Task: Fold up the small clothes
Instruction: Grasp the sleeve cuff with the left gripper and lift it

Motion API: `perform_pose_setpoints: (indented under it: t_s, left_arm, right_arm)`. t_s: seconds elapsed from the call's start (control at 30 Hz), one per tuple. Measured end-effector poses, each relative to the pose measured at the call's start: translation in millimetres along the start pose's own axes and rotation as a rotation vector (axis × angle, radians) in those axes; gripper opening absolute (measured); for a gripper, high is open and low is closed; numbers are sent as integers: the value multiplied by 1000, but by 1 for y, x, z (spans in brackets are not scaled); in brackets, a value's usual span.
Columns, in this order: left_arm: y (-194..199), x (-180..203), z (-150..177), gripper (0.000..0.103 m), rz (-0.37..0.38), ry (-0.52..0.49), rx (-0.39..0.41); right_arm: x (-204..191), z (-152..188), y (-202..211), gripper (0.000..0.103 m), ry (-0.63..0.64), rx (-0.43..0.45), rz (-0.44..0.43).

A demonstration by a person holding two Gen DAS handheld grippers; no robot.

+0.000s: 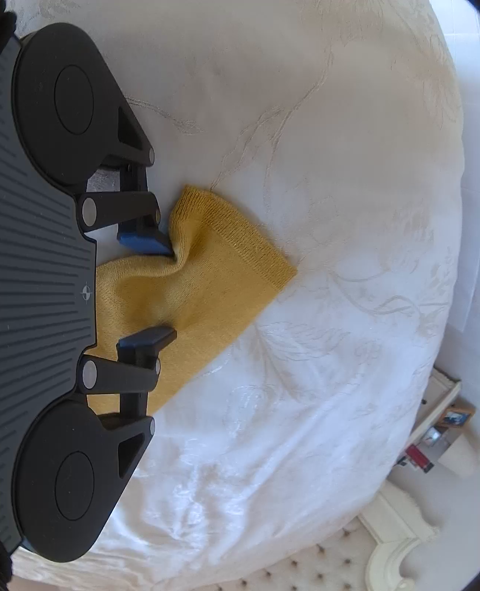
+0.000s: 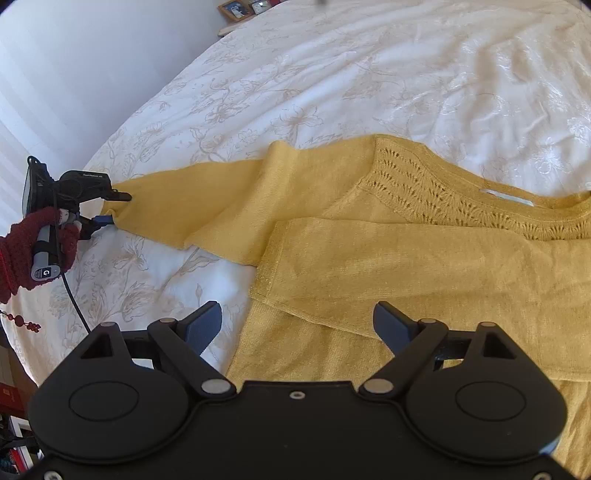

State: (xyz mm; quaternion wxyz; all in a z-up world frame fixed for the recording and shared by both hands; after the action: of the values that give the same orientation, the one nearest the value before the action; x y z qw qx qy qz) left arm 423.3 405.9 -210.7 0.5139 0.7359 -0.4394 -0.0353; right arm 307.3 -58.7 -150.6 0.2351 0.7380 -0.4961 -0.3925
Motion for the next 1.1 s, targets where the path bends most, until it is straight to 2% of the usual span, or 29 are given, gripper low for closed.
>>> perform_pose_setpoints:
  t_s: [0.03, 0.07, 0.1, 0.2, 0.33, 0.5, 0.63, 0.8, 0.9, 1.03, 1.1]
  left_arm:
    - [1, -1, 0, 13, -20, 2, 9]
    - [3, -2, 0, 9, -36, 4, 15]
    - [6, -1, 0, 7, -18, 8, 26]
    - [22, 9, -2, 6, -14, -26, 74]
    - [59, 42, -3, 6, 37, -111, 137]
    - [117, 102, 5, 6, 137, -237, 209]
    - [167, 158, 23, 6, 226, -309, 264]
    - [219, 234, 62, 6, 353, -396, 320]
    - [239, 277, 96, 6, 434, -446, 320]
    - [240, 327, 155, 6, 512, -547, 282]
    - [228, 348, 193, 6, 534, -609, 230]
  right_arm:
    - [3, 1, 3, 90, -15, 2, 4]
    - [5, 3, 5, 90, -31, 5, 9]
    - [8, 4, 7, 90, -49, 9, 11]
    - [19, 10, 14, 90, -105, 20, 19]
    - [35, 20, 24, 90, -162, 26, 22]
    - [55, 33, 37, 90, -193, 27, 0]
    - [72, 42, 52, 90, -211, 34, -41]
    - [99, 49, 75, 90, -205, 50, -73]
    - [120, 55, 91, 90, -220, 65, -79]
    - [147, 60, 109, 90, -242, 83, -81]
    - [158, 62, 116, 90, -248, 90, -77]
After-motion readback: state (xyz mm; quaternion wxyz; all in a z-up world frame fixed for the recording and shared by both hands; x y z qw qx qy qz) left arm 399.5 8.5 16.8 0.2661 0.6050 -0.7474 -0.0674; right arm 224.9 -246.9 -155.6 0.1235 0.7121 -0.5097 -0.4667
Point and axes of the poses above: each gripper's, at about its wrist camera, not at the fingertips, and y roughly against the way its jaws point, x to its right, z to its underside, the point moved 7 cm from there along -y, roughly the way its jaws point, and after that the axes turned 6 degrees about x, right-handed, at the moved point
